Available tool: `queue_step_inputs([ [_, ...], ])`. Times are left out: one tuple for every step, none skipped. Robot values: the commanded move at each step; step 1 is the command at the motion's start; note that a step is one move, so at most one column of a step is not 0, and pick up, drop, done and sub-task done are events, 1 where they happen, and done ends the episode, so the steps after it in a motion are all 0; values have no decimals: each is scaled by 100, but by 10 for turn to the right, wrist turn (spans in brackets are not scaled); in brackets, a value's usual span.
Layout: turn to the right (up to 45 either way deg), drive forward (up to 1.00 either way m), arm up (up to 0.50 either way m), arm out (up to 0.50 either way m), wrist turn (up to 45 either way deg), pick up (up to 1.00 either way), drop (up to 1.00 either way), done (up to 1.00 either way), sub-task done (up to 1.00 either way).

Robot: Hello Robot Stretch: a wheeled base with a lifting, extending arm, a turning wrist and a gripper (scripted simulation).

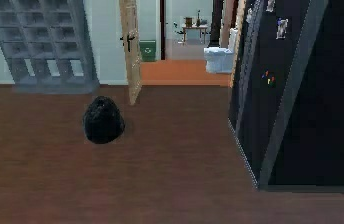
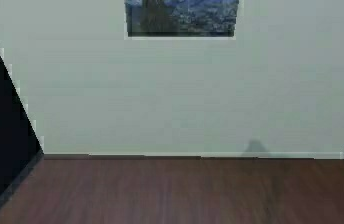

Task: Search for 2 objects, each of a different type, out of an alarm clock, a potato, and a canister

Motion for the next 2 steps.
queue_step_inputs([
  [0,100,0,0,0,0,0,0,0],
  [0,100,0,0,0,0,0,0,0],
])
